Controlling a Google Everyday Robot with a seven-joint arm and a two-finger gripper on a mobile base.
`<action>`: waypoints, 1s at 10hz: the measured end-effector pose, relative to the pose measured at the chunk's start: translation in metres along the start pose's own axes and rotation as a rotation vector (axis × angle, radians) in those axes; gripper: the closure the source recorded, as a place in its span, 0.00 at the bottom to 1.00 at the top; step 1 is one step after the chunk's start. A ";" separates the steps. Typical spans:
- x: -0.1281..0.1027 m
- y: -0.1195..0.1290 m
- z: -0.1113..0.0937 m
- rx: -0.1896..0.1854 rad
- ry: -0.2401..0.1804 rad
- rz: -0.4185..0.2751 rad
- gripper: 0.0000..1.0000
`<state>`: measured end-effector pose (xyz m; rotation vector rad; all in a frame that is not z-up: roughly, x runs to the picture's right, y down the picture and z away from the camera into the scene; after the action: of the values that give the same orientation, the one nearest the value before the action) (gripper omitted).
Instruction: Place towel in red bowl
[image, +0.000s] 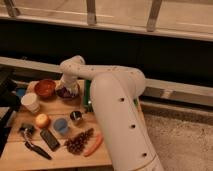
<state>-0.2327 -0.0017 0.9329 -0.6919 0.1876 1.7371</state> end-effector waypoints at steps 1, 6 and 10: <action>0.000 -0.002 0.001 0.006 0.000 0.005 0.22; -0.003 -0.005 0.012 0.011 0.007 0.014 0.72; -0.003 -0.003 0.011 -0.005 -0.004 0.013 1.00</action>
<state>-0.2329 0.0018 0.9439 -0.6922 0.1850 1.7521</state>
